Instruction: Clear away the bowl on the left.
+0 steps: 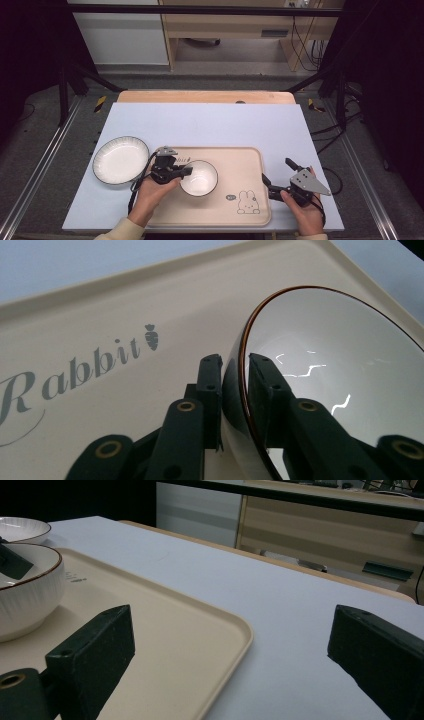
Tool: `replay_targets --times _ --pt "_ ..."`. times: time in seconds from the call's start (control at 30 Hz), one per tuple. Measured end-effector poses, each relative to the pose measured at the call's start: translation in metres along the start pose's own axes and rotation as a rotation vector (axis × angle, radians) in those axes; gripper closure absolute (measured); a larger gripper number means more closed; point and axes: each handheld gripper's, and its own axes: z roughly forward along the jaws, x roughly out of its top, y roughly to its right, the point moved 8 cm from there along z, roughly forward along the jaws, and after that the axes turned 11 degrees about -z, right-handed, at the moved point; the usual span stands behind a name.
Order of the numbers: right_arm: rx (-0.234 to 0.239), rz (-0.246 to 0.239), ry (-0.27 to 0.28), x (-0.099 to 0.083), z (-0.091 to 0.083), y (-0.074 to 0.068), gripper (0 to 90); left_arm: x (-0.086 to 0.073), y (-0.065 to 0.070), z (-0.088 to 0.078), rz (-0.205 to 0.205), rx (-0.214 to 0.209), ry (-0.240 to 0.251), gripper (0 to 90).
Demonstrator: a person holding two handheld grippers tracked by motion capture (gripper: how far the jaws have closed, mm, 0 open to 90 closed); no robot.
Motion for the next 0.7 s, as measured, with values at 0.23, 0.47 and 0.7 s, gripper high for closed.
replay_targets --times 0.23,0.47,0.7 --pt "0.001 0.000 -0.001 0.000 0.000 0.000 4.9 0.002 0.001 -0.001 0.031 0.029 0.021 65.7" --pt "0.002 -0.001 -0.002 0.000 0.000 0.000 4.9 0.007 0.004 -0.006 0.062 0.045 0.053 53.8" --pt "0.002 0.001 0.000 0.000 0.000 0.000 4.9 0.014 0.010 -0.012 0.086 0.048 0.100 36.6"
